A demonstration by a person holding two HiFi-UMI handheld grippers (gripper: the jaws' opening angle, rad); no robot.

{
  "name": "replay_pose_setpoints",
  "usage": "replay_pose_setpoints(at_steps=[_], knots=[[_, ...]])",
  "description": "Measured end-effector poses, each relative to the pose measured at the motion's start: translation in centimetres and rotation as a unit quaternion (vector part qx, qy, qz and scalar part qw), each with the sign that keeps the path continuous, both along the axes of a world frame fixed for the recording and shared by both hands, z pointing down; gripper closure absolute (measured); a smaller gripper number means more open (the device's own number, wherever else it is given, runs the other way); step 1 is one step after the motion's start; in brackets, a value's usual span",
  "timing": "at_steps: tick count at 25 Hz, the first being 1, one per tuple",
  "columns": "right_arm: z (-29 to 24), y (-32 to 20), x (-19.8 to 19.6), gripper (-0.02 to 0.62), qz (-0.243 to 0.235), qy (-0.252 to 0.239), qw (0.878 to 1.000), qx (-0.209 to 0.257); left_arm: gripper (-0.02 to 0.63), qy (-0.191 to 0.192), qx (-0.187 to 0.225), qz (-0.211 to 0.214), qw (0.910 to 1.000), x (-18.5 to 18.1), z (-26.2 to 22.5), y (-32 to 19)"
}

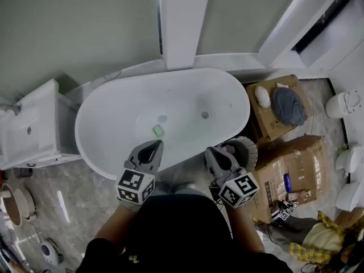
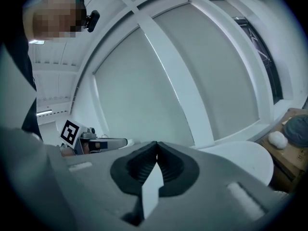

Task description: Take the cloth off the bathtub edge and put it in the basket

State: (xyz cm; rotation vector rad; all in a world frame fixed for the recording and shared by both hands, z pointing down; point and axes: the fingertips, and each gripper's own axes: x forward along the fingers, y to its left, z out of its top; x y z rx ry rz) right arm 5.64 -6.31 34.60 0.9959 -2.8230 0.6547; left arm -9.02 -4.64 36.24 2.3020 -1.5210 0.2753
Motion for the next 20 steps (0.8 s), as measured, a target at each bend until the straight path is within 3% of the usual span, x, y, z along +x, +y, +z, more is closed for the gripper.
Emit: replay_pose_setpoints(at_steps=[9,20], knots=[[-2.0,0.7,-9.0,0.598,-0.065,0.004,0.998,0.026,0.592,0.021,0.022,-0.07,0.9971,-9.7,-2.2,3.1],[-3.1,1.4,-14.1,0.598,-0.109,0.032,0.992,0.058,0.592,0.042,0.041,-0.101,0.9932,-14.2,-3.5,4.5]])
